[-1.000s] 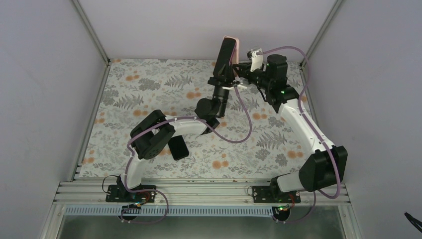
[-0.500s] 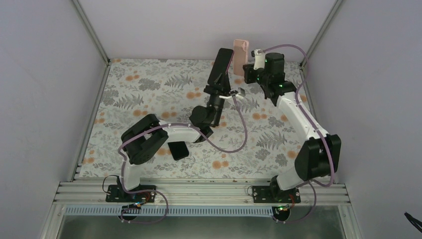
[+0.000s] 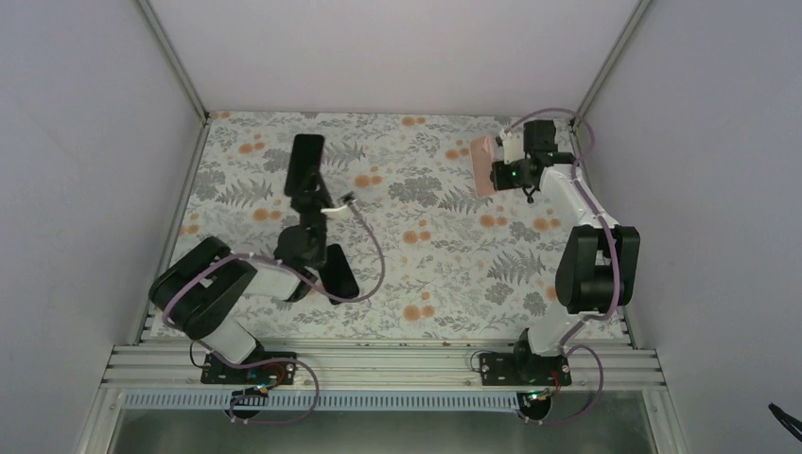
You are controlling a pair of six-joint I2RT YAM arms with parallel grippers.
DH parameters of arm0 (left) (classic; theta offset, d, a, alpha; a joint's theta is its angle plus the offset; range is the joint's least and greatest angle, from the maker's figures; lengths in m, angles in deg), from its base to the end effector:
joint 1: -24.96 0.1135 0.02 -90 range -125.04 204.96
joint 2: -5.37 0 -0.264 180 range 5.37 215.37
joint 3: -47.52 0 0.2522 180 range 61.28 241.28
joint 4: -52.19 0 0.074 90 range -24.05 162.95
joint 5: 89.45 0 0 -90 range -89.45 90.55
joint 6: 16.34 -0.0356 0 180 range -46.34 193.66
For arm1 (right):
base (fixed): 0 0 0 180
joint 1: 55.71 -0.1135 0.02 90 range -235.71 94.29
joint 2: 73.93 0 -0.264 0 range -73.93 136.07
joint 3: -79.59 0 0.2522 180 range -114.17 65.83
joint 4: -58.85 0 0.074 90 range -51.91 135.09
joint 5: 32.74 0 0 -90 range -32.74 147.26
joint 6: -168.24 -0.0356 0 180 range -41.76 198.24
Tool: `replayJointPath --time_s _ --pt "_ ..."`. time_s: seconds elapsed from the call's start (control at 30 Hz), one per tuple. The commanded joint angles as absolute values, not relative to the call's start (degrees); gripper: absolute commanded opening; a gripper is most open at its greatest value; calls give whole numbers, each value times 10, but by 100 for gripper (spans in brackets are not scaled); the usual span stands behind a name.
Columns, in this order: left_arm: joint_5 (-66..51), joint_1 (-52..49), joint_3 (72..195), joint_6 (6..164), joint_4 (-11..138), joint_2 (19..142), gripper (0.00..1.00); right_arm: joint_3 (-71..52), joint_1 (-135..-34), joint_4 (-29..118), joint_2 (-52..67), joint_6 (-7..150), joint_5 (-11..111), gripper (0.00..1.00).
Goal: Take the phone out of the phone case
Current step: Place the phone case at the center of the board.
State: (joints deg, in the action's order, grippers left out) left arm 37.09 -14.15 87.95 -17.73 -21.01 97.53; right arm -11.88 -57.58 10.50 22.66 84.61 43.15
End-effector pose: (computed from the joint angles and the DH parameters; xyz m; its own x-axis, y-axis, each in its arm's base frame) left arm 0.2319 -0.1612 0.2169 0.0700 0.9782 -0.1953 -0.2858 0.2072 0.9356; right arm 0.3656 0.0206 0.2660 -0.7786 -0.1331 -0.6133 -0.2647 0.9557 0.1286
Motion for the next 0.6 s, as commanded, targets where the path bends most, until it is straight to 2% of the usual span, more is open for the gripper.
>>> replayJointPath --time_s 0.0,0.2,0.37,0.5,0.53,0.57 --pt "388 -98 797 -203 -255 947 2 -74 -559 23 250 900 397 3" --pt "387 -51 681 -223 -386 1052 2 -26 -546 17 284 916 387 4" --pt "402 -50 654 -185 -388 1114 2 -24 -539 3 304 918 383 4" --pt "385 -52 632 -166 -381 1118 2 -37 -528 -15 313 922 385 4" --pt "381 -53 628 -163 -371 1117 3 -40 -525 -19 314 923 385 4" --pt "378 -53 626 -159 -354 1116 8 -47 -523 -22 316 924 385 4"
